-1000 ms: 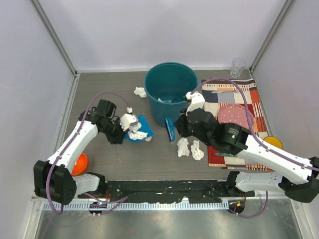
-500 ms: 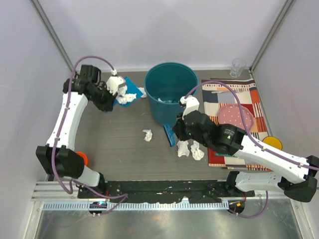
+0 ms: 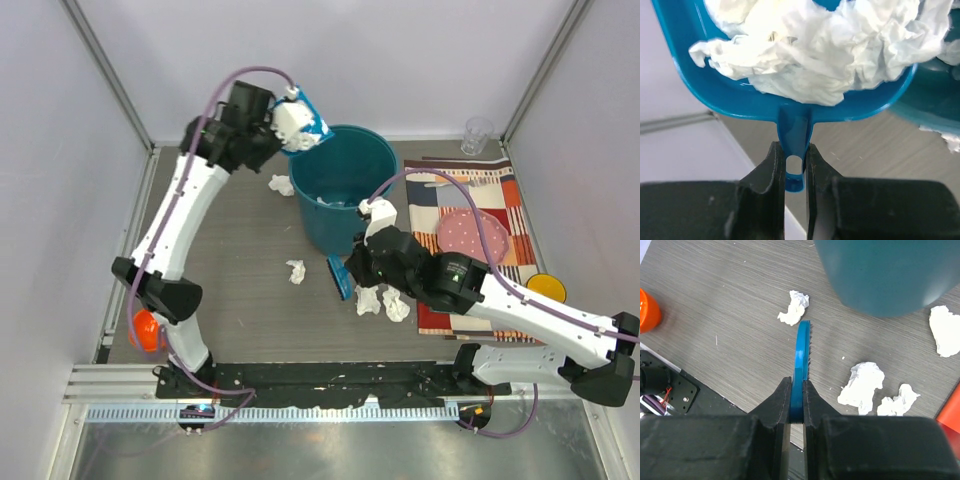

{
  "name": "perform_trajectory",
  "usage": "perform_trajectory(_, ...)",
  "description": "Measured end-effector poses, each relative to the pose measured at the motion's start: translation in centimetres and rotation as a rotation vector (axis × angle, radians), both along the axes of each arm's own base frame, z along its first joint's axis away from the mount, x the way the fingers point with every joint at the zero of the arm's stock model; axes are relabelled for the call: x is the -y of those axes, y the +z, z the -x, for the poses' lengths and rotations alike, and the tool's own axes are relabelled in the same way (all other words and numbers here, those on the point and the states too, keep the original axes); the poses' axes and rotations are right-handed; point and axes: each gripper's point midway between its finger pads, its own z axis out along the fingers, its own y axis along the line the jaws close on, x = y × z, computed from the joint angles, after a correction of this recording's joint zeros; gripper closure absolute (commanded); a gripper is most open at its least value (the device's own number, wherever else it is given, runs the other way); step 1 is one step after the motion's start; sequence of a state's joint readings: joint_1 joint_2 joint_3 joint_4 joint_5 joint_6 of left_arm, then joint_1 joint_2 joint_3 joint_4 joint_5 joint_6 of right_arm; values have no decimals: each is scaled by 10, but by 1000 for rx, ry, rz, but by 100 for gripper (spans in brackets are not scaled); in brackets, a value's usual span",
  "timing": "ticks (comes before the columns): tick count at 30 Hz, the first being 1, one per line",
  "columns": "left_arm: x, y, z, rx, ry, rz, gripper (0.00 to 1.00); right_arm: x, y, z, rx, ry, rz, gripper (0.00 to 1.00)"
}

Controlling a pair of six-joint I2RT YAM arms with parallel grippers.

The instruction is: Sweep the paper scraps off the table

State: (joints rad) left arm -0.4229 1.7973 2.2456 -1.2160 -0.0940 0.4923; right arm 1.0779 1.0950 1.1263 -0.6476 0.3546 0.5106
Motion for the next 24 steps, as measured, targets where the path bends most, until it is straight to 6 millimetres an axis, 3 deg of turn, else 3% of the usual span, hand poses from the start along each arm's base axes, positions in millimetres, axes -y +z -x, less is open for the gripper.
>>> perform_trajectory(4, 39, 9, -5, 154, -58, -184, 100, -1, 1, 3, -2, 14, -16, 99)
perform_trajectory(16, 68, -15, -4, 502, -199, -762, 100, -2, 1, 5, 3, 43, -7, 99)
perform_trajectory(24, 66, 35, -6, 687, -116, -795, 100, 17, 7, 3, 44, 20, 38, 99)
